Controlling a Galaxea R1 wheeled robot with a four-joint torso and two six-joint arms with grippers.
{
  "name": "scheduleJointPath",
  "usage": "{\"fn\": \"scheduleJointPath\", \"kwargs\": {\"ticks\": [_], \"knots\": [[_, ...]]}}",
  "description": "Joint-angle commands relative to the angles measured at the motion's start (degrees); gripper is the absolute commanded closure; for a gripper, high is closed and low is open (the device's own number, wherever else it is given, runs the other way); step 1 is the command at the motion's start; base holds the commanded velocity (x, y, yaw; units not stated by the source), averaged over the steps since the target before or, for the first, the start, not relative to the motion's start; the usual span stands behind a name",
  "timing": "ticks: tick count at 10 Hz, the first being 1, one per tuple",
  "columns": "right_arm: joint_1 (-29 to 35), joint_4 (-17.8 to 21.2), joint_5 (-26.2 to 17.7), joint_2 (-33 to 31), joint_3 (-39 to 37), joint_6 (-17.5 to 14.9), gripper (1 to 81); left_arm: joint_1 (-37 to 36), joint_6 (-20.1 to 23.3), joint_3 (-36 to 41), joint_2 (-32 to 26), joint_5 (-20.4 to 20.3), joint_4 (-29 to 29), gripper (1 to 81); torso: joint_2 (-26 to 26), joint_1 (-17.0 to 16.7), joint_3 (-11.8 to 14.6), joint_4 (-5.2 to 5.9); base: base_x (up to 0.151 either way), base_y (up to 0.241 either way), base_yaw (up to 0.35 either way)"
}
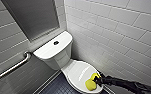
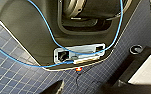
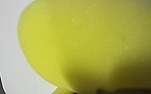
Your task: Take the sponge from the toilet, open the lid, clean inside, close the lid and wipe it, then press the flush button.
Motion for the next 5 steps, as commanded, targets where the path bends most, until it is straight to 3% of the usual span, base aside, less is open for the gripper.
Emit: {"fn": "scheduleJointPath", "kwargs": {"ticks": [1,3,5], "knots": [[8.3,-1.9,1.9,-12.3,21.0,-0.1,81.1,3.0,0.0,0.8,0.4,4.8,0.5,1.0,0.0,0.0,0.0,0.00,0.000,0.000,0.000],[9.6,-2.0,4.8,-22.7,37.1,0.7,81.1,2.3,0.2,1.2,0.6,4.8,0.7,1.0,0.0,0.0,0.0,0.00,0.000,0.000,0.000],[7.3,-2.1,7.8,-28.5,42.9,0.7,81.1,2.0,0.3,2.7,-0.1,4.7,0.7,1.0,0.0,0.0,-0.1,0.00,0.000,0.000,0.000]]}}
